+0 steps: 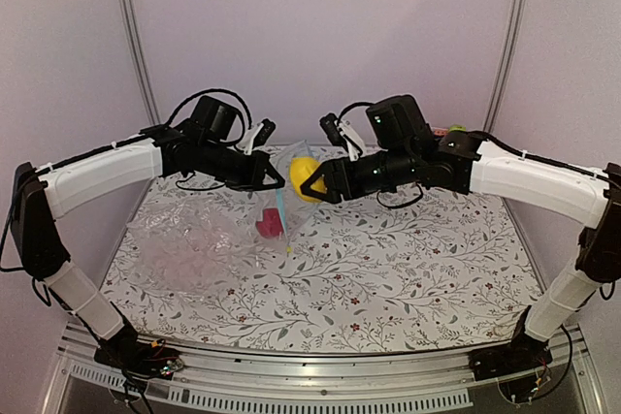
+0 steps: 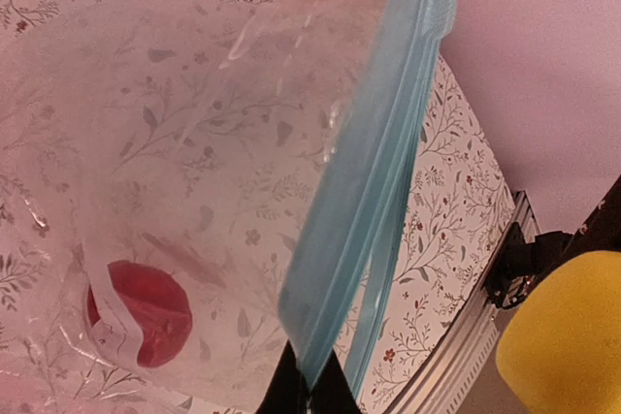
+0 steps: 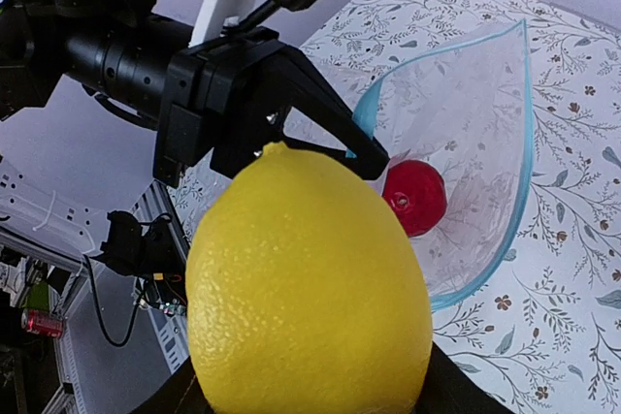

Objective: Place the food in the zip-top bag and seal the zipper
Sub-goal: Place the fake fruit in the zipper food storage bag.

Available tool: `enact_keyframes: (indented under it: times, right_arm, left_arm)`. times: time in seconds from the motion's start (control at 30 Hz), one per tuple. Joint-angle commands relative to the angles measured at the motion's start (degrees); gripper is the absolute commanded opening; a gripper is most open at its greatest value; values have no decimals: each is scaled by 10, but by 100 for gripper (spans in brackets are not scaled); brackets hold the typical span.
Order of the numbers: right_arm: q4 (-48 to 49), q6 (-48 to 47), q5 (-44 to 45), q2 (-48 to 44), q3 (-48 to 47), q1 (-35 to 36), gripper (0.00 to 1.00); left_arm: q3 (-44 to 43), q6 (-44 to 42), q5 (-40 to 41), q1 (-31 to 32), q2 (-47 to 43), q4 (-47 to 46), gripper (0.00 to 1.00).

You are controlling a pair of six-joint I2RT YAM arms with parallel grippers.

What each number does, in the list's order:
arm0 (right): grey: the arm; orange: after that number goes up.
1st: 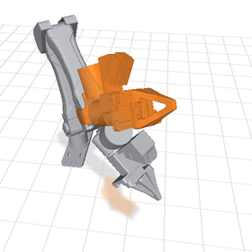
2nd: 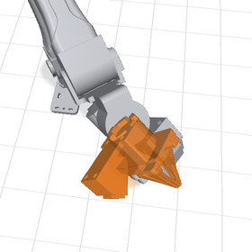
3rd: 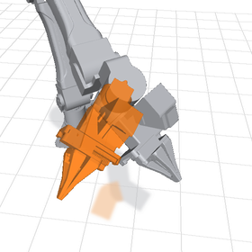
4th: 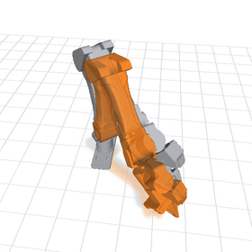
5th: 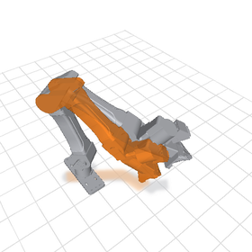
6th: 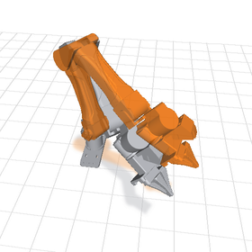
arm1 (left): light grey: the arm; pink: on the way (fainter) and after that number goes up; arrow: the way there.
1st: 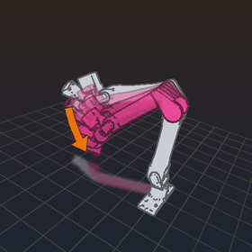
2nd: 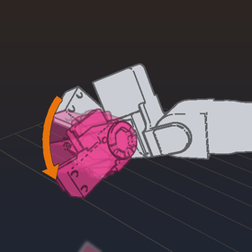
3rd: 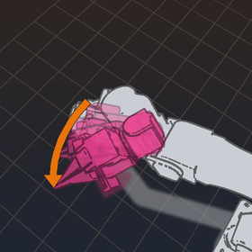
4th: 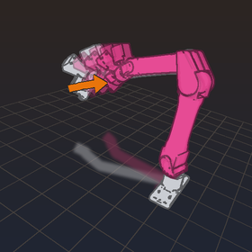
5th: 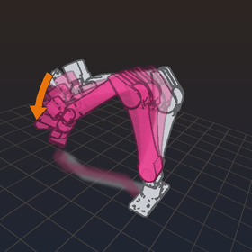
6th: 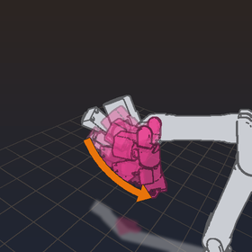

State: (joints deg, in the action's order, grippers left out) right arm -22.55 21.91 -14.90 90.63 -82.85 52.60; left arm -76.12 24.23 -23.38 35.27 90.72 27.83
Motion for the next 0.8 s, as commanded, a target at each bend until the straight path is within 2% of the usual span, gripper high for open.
enact_keyframes:
  times: [0.0,0.37,0.77]
  right_arm:
    - [55,40,-8,37,-6,4,59]
    - [16,76,59,117,-58,5,60]
    - [-70,98,202,144,-91,6,61]
  left_arm:
    - [2,1,-4,-4,1,2,0]
    - [1,1,-7,-3,-2,2,0]
    - [1,-1,-5,-3,-12,2,0]
